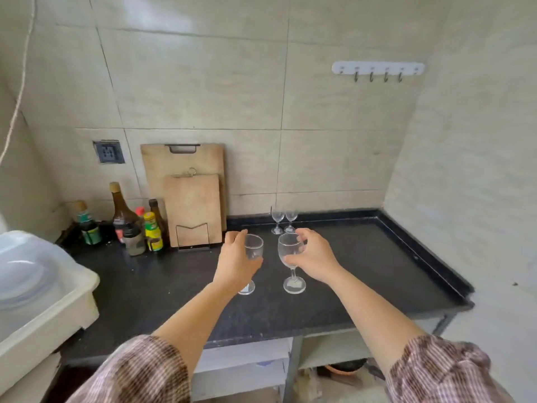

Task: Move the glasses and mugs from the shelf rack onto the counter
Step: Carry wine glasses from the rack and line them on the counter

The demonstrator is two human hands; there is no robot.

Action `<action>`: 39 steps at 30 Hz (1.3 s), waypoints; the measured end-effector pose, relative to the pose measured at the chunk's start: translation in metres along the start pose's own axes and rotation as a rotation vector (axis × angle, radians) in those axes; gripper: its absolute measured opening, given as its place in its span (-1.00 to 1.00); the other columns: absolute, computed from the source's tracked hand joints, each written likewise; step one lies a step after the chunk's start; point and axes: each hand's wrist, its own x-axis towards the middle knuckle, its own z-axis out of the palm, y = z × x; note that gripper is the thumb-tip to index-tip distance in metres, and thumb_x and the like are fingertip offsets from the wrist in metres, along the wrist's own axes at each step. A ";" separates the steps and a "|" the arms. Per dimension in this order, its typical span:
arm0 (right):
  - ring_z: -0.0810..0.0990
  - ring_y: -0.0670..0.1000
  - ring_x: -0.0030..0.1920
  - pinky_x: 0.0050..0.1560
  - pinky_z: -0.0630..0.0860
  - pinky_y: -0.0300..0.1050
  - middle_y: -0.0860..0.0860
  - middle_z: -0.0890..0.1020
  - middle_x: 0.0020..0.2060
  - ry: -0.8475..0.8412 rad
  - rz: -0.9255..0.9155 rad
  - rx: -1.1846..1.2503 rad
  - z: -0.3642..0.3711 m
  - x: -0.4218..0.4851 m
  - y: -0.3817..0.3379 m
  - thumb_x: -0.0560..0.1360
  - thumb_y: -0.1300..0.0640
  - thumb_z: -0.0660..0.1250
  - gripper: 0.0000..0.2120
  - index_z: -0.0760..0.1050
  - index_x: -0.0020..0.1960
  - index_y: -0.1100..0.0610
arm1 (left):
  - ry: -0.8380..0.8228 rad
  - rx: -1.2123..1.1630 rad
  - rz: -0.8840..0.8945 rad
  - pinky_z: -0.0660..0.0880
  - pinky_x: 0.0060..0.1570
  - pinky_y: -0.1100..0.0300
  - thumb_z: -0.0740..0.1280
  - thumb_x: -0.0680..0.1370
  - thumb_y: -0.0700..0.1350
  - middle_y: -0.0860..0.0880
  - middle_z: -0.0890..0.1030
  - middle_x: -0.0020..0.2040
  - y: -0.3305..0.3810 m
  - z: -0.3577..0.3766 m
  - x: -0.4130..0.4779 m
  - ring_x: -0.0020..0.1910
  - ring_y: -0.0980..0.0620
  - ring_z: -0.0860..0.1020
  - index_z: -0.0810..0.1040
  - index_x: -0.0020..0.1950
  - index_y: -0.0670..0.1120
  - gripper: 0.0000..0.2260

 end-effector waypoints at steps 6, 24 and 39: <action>0.53 0.00 0.06 0.00 0.39 -0.18 -0.03 0.50 0.13 0.030 0.097 -0.043 -0.026 0.063 0.056 0.27 0.13 0.56 -0.29 0.40 0.36 0.12 | -0.117 -0.016 0.026 0.40 0.15 0.19 0.42 0.42 -0.12 -0.04 0.30 0.36 0.015 0.071 0.062 0.24 -0.07 0.44 0.26 0.47 -0.11 -0.34; 0.51 0.02 0.23 0.19 0.48 -0.11 0.02 0.48 0.30 -0.121 0.189 -0.080 -0.073 0.347 0.248 0.30 0.12 0.55 -0.24 0.33 0.43 0.10 | -0.275 -0.007 -0.167 0.43 -0.06 0.15 0.42 0.38 -0.12 0.01 0.38 0.30 0.030 0.307 0.306 0.05 0.00 0.47 0.37 0.29 -0.02 -0.50; 0.53 -0.05 0.03 0.01 0.52 -0.13 -0.07 0.54 0.19 -0.192 0.139 -0.136 -0.042 0.479 0.337 0.33 0.07 0.53 -0.43 0.41 0.28 0.02 | -0.295 0.343 -0.001 0.28 0.27 0.14 0.45 0.41 -0.06 -0.03 0.39 0.33 -0.014 0.396 0.413 0.32 -0.05 0.30 0.29 0.42 -0.08 -0.36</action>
